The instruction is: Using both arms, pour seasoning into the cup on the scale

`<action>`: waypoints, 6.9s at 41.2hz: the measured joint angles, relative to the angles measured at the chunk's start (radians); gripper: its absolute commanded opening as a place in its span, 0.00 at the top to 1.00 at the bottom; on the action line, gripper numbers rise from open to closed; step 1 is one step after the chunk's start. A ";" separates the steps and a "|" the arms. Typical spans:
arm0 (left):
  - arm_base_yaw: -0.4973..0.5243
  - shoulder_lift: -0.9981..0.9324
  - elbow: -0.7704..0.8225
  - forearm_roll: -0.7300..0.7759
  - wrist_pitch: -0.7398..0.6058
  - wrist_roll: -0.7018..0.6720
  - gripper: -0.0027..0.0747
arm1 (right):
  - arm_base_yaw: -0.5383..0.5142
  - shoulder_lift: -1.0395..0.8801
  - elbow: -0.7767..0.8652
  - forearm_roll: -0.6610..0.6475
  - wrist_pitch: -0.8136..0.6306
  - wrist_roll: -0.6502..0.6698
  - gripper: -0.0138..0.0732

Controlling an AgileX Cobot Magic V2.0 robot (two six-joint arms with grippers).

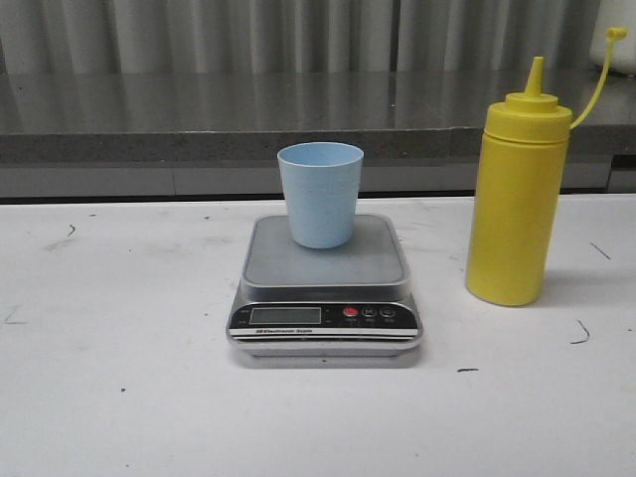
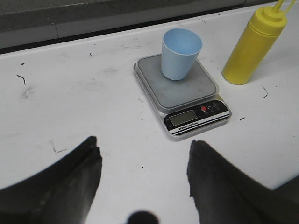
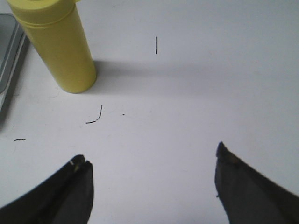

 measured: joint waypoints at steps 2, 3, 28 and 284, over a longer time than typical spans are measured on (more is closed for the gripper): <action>0.000 0.000 0.000 0.000 0.000 0.000 0.44 | 0.020 0.005 -0.002 0.002 0.009 -0.018 0.19; 0.000 0.000 0.000 0.000 0.000 0.000 0.44 | 0.037 0.006 -0.002 0.002 0.016 -0.028 0.19; 0.000 0.000 0.000 -0.002 0.000 0.000 0.44 | 0.308 0.247 -0.019 0.091 -0.035 -0.054 0.20; 0.000 0.000 0.000 -0.002 0.000 0.002 0.44 | -0.017 0.830 -0.012 -0.763 -1.197 0.513 0.37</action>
